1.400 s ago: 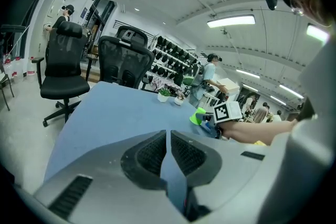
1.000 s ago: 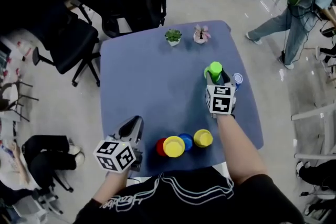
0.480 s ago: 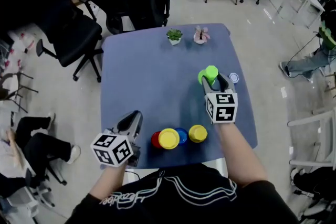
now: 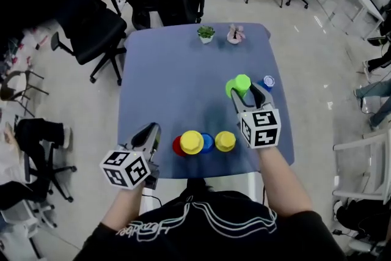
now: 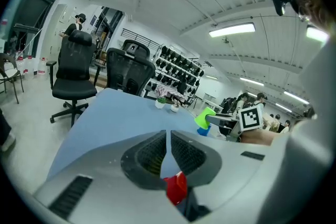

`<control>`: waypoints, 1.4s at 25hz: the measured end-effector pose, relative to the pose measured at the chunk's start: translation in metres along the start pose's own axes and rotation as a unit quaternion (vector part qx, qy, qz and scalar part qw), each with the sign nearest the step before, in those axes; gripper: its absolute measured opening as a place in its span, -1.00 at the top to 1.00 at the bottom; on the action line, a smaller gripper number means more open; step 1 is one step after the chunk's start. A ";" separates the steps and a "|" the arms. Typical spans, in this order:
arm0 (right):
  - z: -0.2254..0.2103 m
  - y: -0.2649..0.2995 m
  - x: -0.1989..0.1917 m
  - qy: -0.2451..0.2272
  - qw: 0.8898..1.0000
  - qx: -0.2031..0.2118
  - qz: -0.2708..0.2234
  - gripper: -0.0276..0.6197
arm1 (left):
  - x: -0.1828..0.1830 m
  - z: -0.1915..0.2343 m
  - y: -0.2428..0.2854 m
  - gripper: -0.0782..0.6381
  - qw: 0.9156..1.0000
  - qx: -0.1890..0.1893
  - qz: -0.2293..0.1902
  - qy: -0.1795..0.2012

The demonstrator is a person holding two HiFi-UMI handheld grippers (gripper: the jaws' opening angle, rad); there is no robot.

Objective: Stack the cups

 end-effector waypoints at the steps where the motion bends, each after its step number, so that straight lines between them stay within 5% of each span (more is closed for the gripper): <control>1: 0.004 -0.006 0.000 -0.004 1.000 0.005 -0.001 0.17 | -0.003 -0.002 -0.004 0.65 1.000 0.002 -0.002 -0.003; 14: 0.054 -0.060 -0.007 -0.035 0.997 0.072 -0.003 0.18 | -0.037 -0.029 -0.042 0.65 0.999 0.003 -0.008 -0.039; 35: 0.114 -0.103 -0.043 -0.093 0.979 0.178 0.025 0.18 | -0.070 -0.065 -0.068 0.65 0.999 0.013 -0.013 -0.044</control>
Point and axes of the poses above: the fingertips, and each gripper's own axes: y forward along the fingers, z to its left, x out of its top, the point moved 2 cm from there along -y, backward along the fingers, and after that the axes turned 4 degrees about z, right-handed, at the moved point
